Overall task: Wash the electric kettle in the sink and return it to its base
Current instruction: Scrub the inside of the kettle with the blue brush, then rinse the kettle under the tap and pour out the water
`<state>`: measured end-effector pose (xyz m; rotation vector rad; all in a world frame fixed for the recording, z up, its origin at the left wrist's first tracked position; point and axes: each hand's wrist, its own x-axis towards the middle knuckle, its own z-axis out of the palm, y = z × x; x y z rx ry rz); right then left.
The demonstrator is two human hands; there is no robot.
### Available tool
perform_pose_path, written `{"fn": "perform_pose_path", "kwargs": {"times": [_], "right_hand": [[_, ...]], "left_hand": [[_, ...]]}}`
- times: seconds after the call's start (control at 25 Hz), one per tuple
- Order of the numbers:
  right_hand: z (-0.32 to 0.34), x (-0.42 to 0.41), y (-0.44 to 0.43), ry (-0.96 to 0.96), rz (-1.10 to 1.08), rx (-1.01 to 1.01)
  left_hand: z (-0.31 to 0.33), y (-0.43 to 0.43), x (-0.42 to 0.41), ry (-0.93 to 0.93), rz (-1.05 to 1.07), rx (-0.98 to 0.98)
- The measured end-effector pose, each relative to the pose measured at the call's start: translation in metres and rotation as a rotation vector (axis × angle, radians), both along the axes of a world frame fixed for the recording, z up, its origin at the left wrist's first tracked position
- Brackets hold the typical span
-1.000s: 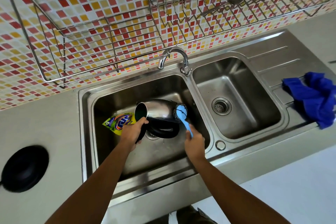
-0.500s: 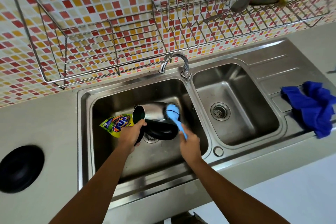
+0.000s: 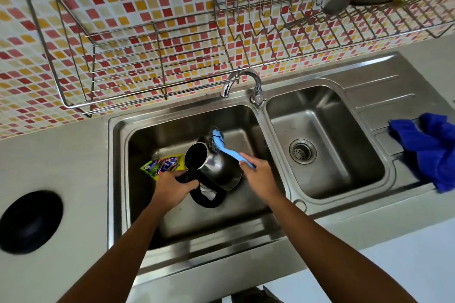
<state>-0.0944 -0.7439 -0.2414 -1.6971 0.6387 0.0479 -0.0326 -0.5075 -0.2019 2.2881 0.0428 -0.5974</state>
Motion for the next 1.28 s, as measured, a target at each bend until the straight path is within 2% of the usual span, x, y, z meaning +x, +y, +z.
{"fn": "perform_pose_path", "kwargs": {"times": [0.16, 0.36, 0.44, 0.64, 0.76, 0.88, 0.96, 1.0, 1.12, 1.2, 1.28], "right_hand": [[-0.028, 0.016, -0.011, 0.22, -0.062, -0.127], [-0.051, 0.016, -0.016, 0.365, 0.227, -0.478], [-0.063, 0.008, -0.017, 0.439, 0.313, -0.543], [-0.083, -0.011, -0.016, 0.603, 0.407, -0.585], [-0.084, -0.017, -0.019, 0.662, 0.449, -0.528], [-0.063, -0.02, -0.016, 0.69, 0.508, -0.5], [-0.039, -0.025, -0.007, 0.578, 0.43, -0.588], [-0.024, -0.029, 0.004, 0.458, 0.404, -0.632], [0.027, -0.042, 0.058, 0.061, 0.516, -0.551], [0.042, -0.044, 0.095, -0.039, 0.661, -0.564], [0.037, -0.037, 0.118, -0.084, 0.713, -0.6]], "left_hand": [[-0.004, 0.016, -0.003, -0.067, -0.194, 0.102], [-0.009, 0.023, -0.003, -0.226, -0.436, 0.228], [-0.016, 0.023, -0.005, -0.278, -0.517, 0.263], [-0.018, 0.025, -0.003, -0.377, -0.628, 0.34], [-0.012, 0.019, -0.003, -0.4, -0.699, 0.416], [-0.004, 0.027, -0.007, -0.362, -0.589, 0.314], [-0.002, 0.04, -0.011, -0.383, -0.395, 0.166], [-0.003, 0.053, -0.012, -0.402, -0.263, 0.086], [-0.02, 0.093, -0.019, -0.39, 0.101, -0.036], [-0.04, 0.112, -0.027, -0.265, 0.142, 0.011], [-0.059, 0.116, -0.032, -0.105, 0.069, 0.026]]}}
